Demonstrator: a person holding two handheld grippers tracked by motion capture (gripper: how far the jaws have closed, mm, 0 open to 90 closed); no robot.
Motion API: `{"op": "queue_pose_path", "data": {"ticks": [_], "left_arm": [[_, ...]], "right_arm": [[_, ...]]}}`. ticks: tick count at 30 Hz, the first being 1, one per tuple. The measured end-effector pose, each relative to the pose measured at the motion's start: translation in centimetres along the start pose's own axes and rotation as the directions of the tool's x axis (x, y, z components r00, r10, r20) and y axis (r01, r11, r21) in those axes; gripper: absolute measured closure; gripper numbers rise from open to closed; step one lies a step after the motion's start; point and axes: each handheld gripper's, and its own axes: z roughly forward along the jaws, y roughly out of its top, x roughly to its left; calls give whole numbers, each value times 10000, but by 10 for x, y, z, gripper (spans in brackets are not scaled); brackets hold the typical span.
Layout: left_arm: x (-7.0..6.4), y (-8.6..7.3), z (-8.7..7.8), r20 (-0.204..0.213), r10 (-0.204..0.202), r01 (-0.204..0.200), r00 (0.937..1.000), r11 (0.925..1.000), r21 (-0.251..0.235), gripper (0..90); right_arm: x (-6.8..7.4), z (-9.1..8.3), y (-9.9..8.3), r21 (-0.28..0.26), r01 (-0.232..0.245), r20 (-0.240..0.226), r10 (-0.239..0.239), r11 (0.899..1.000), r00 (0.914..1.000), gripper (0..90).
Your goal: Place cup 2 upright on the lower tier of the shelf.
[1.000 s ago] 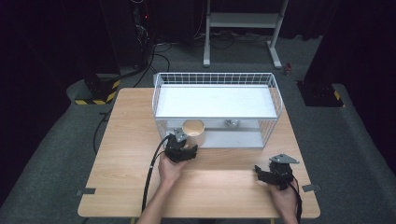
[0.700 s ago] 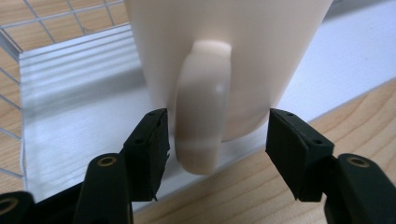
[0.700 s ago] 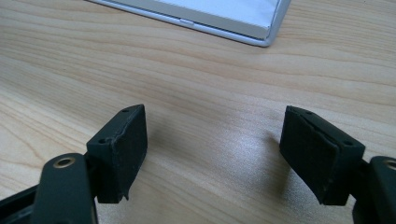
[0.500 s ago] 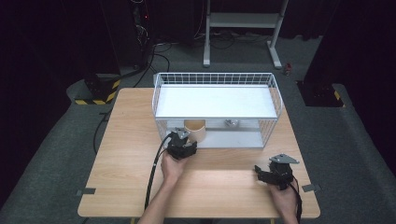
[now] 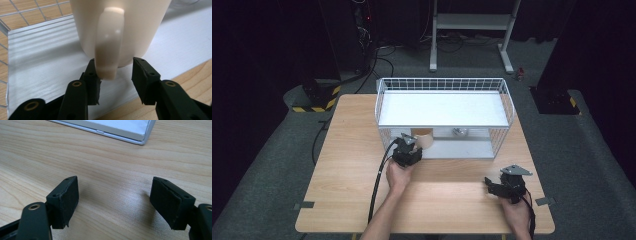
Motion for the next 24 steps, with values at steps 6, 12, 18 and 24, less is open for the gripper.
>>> {"op": "queue_pose_path", "data": {"ticks": [6, 12, 18, 24], "left_arm": [[1, 1, 4, -42, -133, 133, 9999, 9999, -53, 651], [0, 7, 10, -63, -179, 180, 9998, 9997, 148, 681], [2, 9, 14, -104, -121, 123, 9999, 9998, 153, 719], [4, 9, 17, -175, -204, 207, 9996, 9997, 143, 761]], "right_arm": [[0, 0, 0, -2, 7, -1, -7, 10000, 10000, 232], [0, 0, 0, 1, -11, -2, 11, 10000, 10000, 232], [0, 0, 0, 5, -21, 0, 21, 10000, 10000, 232], [0, 0, 0, 3, -2, -8, 2, 10000, 10000, 232]]}}
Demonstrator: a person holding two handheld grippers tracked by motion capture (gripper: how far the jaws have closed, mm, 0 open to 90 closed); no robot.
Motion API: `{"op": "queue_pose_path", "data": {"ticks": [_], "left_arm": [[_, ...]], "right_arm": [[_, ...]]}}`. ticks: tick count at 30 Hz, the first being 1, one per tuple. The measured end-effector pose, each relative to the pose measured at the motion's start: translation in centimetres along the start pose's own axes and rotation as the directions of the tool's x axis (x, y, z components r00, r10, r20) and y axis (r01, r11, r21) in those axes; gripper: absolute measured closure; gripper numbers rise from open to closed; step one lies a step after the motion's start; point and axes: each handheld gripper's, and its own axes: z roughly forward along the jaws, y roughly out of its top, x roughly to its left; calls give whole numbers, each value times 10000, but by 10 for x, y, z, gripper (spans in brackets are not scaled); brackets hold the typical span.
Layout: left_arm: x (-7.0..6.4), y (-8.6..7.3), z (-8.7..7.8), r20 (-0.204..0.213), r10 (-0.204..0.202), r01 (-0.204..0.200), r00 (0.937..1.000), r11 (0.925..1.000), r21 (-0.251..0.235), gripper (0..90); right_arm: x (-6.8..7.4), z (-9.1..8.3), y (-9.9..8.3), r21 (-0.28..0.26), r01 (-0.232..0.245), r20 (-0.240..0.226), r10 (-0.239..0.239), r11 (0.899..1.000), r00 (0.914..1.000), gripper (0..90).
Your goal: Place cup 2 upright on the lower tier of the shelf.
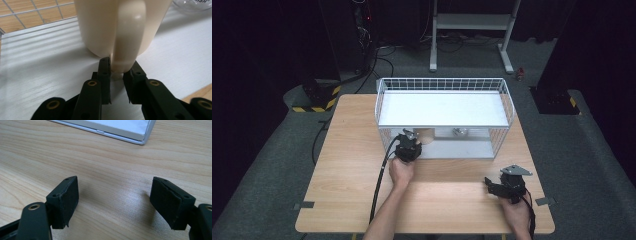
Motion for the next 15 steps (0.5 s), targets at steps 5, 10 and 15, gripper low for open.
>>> {"op": "queue_pose_path", "data": {"ticks": [5, 10, 15], "left_arm": [[1, 0, 1, 33, -57, 57, 10000, 10000, -16, 779], [1, 1, 3, 70, -123, 124, 9999, 9998, -146, 784], [2, 0, 3, 93, -191, 193, 9998, 9996, -194, 780]], "right_arm": [[0, 0, 0, -12, -8, -4, 8, 10000, 10000, 232], [0, 0, 0, -11, -7, -4, 7, 10000, 10000, 232], [0, 0, 0, -6, -24, -1, 24, 10000, 10000, 232]]}}
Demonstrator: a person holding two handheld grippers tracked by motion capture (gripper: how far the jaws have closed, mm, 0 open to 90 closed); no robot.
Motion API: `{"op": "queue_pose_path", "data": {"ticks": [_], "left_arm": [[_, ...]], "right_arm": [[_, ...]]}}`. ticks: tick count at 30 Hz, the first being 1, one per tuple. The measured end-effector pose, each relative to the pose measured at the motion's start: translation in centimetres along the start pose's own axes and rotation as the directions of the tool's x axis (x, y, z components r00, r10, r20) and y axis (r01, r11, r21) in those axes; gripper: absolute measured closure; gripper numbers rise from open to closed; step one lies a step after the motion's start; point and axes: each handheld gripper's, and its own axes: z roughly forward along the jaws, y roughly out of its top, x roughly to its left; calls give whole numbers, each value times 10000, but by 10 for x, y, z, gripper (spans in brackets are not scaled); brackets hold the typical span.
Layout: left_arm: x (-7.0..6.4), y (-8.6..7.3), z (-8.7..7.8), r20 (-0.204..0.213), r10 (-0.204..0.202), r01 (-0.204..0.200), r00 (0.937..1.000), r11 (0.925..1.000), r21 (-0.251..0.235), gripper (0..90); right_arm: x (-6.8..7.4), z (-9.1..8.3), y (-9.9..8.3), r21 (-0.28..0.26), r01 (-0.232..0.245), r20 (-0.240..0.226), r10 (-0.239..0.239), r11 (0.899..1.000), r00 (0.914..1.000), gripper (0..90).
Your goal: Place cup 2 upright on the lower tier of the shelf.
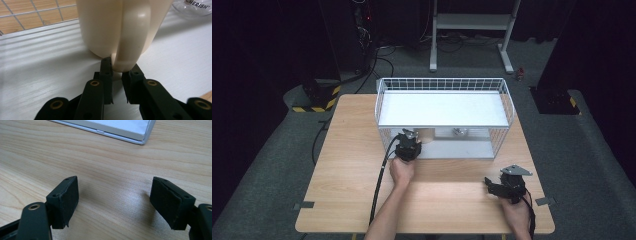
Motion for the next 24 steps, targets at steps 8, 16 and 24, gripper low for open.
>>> {"op": "queue_pose_path", "data": {"ticks": [8, 16, 24], "left_arm": [[-1, -1, -12, 183, 61, -57, 9998, 9997, -239, 476], [2, -6, -27, 450, 129, -104, 9989, 9983, -566, 372], [5, -6, -38, 607, 135, -92, 9981, 9975, -704, 356]], "right_arm": [[0, 0, 0, -10, 33, -6, -33, 10000, 10000, 232], [0, 0, 0, -10, 31, -3, -31, 10000, 10000, 232], [0, 0, 0, -2, 4, 1, -4, 10000, 10000, 231]]}}
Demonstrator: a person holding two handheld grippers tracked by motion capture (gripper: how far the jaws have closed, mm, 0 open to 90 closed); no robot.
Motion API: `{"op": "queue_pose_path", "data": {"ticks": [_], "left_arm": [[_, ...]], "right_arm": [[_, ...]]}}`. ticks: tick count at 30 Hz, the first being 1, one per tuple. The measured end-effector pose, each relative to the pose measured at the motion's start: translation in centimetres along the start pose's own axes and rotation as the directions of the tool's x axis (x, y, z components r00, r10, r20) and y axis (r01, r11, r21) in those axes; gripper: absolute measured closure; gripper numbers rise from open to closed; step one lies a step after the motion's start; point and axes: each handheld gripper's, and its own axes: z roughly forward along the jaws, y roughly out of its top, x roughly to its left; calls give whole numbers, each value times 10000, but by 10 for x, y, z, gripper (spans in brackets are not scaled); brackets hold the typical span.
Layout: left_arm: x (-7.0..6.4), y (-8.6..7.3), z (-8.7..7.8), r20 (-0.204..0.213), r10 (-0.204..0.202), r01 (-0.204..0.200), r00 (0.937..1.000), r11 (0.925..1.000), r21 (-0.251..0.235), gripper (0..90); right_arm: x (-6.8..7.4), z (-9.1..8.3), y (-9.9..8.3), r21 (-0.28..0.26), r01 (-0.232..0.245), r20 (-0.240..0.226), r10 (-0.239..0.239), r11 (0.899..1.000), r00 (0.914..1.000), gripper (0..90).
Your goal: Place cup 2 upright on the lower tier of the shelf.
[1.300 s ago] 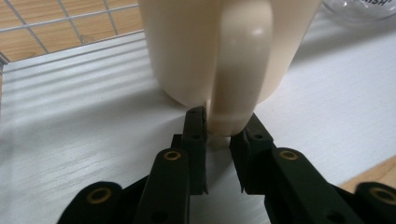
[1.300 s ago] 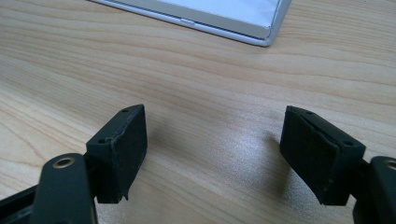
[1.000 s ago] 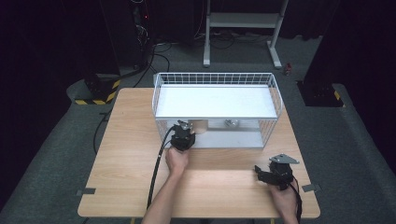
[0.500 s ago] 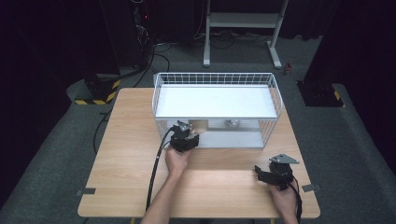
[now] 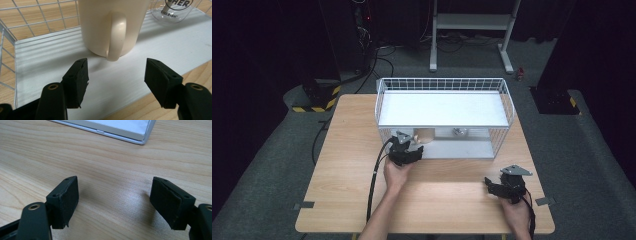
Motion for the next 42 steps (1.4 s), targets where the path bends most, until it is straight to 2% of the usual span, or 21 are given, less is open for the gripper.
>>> {"op": "queue_pose_path", "data": {"ticks": [3, 7, 13, 19, 26, 35, 42], "left_arm": [[0, 0, -5, 89, -32, 33, 10000, 9999, -105, 354], [-1, 1, -10, 1, 227, -227, 9997, 9996, -173, 351], [-1, 0, -18, 207, 267, -261, 9994, 9993, -286, 348], [-1, -1, -25, 166, 411, -406, 9990, 9986, -336, 347], [2, -5, -33, 247, 230, -219, 9994, 9987, -470, 346], [2, -7, -42, 476, 237, -207, 9986, 9979, -616, 345], [2, -8, -48, 497, 237, -204, 9985, 9977, -647, 345]], "right_arm": [[0, 0, 0, 1, -8, -1, 8, 10000, 10000, 232], [0, 0, 0, -1, -7, -2, 7, 10000, 10000, 231], [0, 0, 0, 0, -6, 1, 6, 10000, 10000, 231], [0, 0, 0, 0, -4, 0, 4, 10000, 10000, 231], [0, 0, 0, -9, 24, -4, -24, 10000, 10000, 231], [0, 0, 0, 2, -8, 0, 8, 10000, 10000, 231], [0, 0, 0, 0, -11, -5, 11, 10000, 10000, 231]]}}
